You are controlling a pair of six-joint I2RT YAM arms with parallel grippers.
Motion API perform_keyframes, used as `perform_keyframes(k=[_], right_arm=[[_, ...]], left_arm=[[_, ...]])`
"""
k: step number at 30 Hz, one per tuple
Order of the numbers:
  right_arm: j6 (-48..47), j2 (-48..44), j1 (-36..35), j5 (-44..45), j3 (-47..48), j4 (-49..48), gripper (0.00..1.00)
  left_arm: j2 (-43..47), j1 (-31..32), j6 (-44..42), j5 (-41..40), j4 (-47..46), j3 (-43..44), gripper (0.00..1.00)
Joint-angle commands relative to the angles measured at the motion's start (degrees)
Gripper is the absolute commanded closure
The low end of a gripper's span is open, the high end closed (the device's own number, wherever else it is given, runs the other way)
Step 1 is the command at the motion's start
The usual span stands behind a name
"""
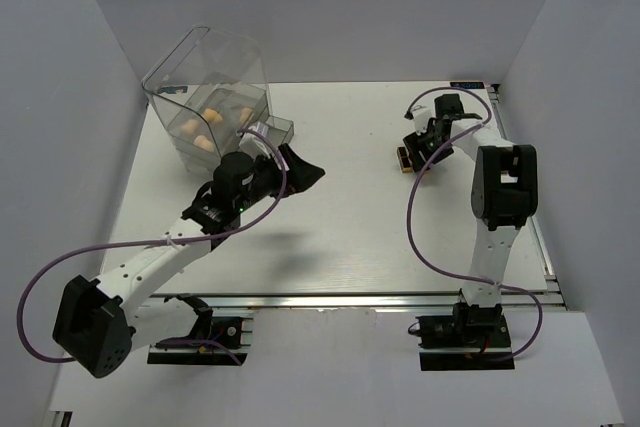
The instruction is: Organize the makeup
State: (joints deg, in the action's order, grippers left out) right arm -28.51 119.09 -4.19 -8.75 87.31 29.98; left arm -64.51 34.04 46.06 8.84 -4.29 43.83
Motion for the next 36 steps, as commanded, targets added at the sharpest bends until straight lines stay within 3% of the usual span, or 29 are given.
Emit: perform_keyframes(k=[1,11,19,20,25,30,33,36], right_arm=[[0.12,1.58,-0.21,1.98,3.48,-1.85,0.32],[-0.93,2.64,-0.21,-1.17,4.28,-0.89,0.58],[-1.02,-0.96,-0.21,-4.60,5.76,0.43,0.87],[-0.58,-1.66,-0.47,-5.21,6.90,0.17,0.95],[-4.60,-9.48,-6.17,-12.40,6.30,-6.05,0.97],[-11.82,-16.24,-17.51,-22.00,-2.46,-18.43,0.97],[-17.70,-16.35,-23.49,-24.11,-6.70,-29.14,0.99],[-21.84,-10.74,-27.62,-22.72,-4.35,-33.40,0.98]], left_arm=[[2.20,0.32,0.34,-1.63,1.48,-0.59,0.02],[4.22,0.24,-0.36,-3.39,3.94,1.16,0.02],[8.51,0.32,-2.90,-6.11,8.95,5.47,0.02],[9.05,0.32,-3.34,-6.46,9.30,6.52,0.02],[13.00,0.32,-5.98,-9.62,10.88,8.72,0.02],[16.34,0.24,-8.36,-12.62,13.61,11.53,0.02],[18.44,0.32,-8.89,-14.29,15.28,12.33,0.02],[21.43,0.24,-8.97,-16.48,16.60,13.21,0.02]])
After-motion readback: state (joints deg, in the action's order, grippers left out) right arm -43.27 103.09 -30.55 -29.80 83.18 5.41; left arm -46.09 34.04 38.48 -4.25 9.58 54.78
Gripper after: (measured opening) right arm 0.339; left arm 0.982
